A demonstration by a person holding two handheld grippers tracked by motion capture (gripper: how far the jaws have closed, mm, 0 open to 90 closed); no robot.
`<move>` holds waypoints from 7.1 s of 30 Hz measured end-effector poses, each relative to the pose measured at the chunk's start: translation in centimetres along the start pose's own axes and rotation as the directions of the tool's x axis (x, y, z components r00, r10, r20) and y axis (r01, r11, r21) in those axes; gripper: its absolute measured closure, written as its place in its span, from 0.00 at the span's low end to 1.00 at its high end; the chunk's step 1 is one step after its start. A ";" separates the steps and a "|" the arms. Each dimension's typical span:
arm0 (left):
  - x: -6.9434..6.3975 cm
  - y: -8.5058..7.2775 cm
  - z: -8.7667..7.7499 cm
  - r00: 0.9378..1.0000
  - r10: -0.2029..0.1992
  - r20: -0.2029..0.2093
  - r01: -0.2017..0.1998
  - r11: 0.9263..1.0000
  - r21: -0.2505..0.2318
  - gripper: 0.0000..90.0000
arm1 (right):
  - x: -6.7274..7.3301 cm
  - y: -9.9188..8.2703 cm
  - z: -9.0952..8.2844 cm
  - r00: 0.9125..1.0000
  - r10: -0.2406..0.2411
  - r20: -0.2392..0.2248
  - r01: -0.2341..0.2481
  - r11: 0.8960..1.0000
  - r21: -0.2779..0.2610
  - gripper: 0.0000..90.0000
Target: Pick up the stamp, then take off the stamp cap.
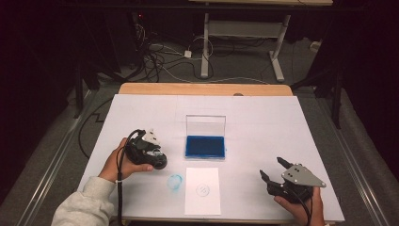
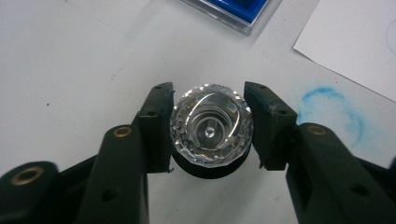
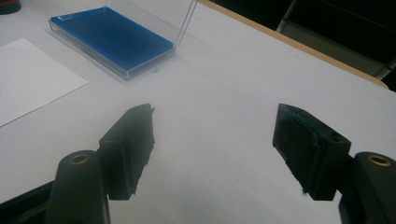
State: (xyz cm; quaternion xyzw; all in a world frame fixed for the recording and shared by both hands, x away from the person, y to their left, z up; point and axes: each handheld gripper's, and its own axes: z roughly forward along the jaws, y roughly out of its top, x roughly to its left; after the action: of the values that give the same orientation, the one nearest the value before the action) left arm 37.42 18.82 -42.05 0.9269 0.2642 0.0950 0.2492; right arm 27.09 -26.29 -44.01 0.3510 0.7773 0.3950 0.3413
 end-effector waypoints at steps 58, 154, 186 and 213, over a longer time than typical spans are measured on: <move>-2.6 2.4 -5.0 0.997 0.037 -0.065 -0.056 0.945 -0.322 0.61 | 0.3 1.4 1.4 0.998 -0.031 -0.054 0.030 0.999 -0.015 0.19; -8.3 8.8 -1.0 0.977 0.196 0.082 -0.153 0.919 -0.364 0.61 | 10.5 7.0 9.3 0.950 -0.096 -0.296 0.065 0.992 -0.113 0.43; -8.2 8.4 -0.5 0.964 0.229 0.133 -0.170 0.922 -0.349 0.61 | 10.2 6.8 8.5 0.922 -0.248 -0.298 0.231 0.969 -0.091 0.43; -6.7 7.7 -2.3 0.978 0.188 0.095 -0.138 0.911 -0.388 0.62 | 12.5 5.8 7.7 0.846 -0.382 -0.373 0.383 0.921 -0.073 0.43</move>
State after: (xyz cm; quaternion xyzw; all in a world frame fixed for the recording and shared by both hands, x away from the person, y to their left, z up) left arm 34.49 10.53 -36.43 0.8842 0.1456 0.1042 0.4315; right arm 28.41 -10.66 -45.68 0.1067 0.8835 0.3779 0.2553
